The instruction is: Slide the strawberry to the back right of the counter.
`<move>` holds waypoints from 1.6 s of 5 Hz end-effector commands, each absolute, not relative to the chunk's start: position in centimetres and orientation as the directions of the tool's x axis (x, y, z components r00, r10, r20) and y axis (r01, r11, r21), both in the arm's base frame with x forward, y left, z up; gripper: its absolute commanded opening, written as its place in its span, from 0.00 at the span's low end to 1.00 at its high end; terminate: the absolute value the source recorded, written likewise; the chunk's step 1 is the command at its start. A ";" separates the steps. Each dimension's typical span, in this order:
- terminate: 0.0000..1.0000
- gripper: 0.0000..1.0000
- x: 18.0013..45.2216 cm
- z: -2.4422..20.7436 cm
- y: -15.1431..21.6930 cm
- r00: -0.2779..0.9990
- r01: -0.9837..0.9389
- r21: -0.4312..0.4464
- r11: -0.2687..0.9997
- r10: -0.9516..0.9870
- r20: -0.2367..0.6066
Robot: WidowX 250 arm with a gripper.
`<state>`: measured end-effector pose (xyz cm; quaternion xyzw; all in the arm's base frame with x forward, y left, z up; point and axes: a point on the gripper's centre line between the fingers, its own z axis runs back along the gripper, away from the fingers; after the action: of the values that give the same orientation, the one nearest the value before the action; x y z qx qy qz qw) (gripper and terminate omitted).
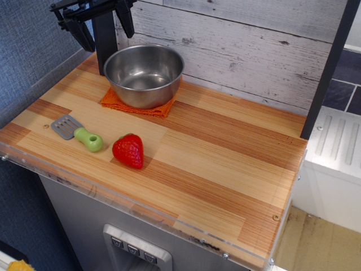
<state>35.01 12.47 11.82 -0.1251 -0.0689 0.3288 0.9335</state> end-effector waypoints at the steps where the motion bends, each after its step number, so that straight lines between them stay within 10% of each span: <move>1: 0.00 1.00 35.0 11.8 12.5 0.774 -0.597 -0.279 0.752 0.631 0.046; 4: 0.00 1.00 30.2 11.1 7.4 0.983 -0.040 -0.170 0.985 0.069 0.167; 8: 0.00 1.00 26.0 5.5 7.6 0.915 0.373 -0.027 0.927 -0.364 0.173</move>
<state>25.80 6.63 4.74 -0.0402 -0.0703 -0.1841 0.9796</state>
